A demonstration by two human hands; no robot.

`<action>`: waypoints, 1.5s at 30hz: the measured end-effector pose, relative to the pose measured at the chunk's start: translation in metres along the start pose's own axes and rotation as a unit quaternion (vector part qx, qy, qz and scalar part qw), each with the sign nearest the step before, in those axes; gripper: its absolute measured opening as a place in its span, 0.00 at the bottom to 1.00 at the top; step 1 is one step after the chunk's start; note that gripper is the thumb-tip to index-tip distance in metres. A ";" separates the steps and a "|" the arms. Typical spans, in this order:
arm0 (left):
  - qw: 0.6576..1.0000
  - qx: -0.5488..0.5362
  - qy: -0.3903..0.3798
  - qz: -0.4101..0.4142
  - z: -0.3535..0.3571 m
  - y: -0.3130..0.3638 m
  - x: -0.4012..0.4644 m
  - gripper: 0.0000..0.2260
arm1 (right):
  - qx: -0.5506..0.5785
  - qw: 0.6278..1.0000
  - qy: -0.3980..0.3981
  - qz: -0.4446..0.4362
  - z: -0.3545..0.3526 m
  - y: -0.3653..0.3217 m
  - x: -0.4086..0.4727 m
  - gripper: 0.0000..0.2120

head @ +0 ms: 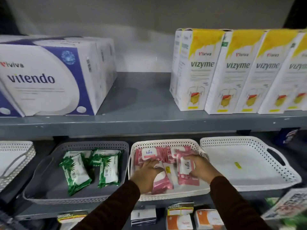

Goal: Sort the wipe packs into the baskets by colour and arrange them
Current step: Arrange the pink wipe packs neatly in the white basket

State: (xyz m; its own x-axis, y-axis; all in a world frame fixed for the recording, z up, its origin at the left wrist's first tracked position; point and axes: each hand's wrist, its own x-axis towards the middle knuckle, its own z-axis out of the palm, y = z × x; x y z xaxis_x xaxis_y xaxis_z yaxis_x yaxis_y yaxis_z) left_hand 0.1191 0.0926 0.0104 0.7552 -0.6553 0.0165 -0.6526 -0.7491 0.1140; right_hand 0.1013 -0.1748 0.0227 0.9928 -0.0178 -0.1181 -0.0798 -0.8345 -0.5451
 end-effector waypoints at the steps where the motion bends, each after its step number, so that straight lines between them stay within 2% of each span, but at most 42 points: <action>1: 1.000 -0.012 -0.006 -0.004 0.002 -0.001 0.004 0.35 | 0.009 1.000 -0.001 0.000 -0.001 0.003 -0.001 0.41; 8: 0.997 -0.076 0.011 0.007 0.016 -0.012 0.008 0.29 | 0.014 0.993 -0.107 0.056 -0.002 0.009 -0.001 0.41; 12: 0.994 -0.105 0.014 0.000 0.011 -0.012 0.007 0.28 | -0.015 0.996 -0.047 0.071 0.002 0.001 -0.003 0.35; 20: 0.984 -0.149 0.032 -0.094 0.013 -0.013 0.000 0.29 | -0.028 0.990 0.052 0.127 0.020 -0.017 -0.013 0.30; 24: 0.983 -0.146 0.023 -0.111 0.019 -0.012 -0.003 0.33 | -0.009 0.984 0.076 0.159 0.025 -0.021 -0.017 0.40; 26: 0.994 -0.064 0.014 -0.086 0.022 -0.012 -0.004 0.33 | -0.011 0.983 0.074 0.165 0.025 -0.020 -0.018 0.47; 28: 0.997 -0.016 0.011 -0.077 0.021 -0.011 -0.001 0.31 | -0.002 0.984 0.085 0.159 0.027 -0.018 -0.020 0.49; 32: 0.989 -0.087 0.021 -0.119 0.021 0.003 0.013 0.29 | 0.001 0.982 0.113 0.153 0.027 -0.016 -0.027 0.46; 35: 0.982 -0.051 0.036 -0.180 0.026 0.008 0.017 0.30 | -0.010 0.983 0.109 0.146 0.026 -0.017 -0.027 0.44; 38: 0.977 -0.027 0.038 -0.206 0.029 0.009 0.018 0.31 | -0.001 0.984 0.095 0.152 0.027 -0.017 -0.025 0.42; 40: 0.976 -0.036 0.034 -0.214 0.029 0.005 0.018 0.30 | 0.015 0.983 0.098 0.154 0.031 -0.021 -0.026 0.38; 43: 0.973 -0.081 0.036 -0.212 0.027 0.002 0.019 0.30 | 0.035 0.981 0.125 0.141 0.038 -0.026 -0.025 0.25; 45: 0.970 -0.116 0.041 -0.211 0.026 0.001 0.020 0.29 | 0.036 0.980 0.138 0.137 0.042 -0.029 -0.024 0.25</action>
State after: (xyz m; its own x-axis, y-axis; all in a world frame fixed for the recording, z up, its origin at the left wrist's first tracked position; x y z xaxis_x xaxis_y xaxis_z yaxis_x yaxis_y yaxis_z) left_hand 0.1319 0.0759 -0.0154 0.9607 -0.2777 -0.0029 -0.2593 -0.9008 0.3482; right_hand 0.0756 -0.1268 0.0069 0.9185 -0.3930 -0.0450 -0.3435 -0.7360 -0.5834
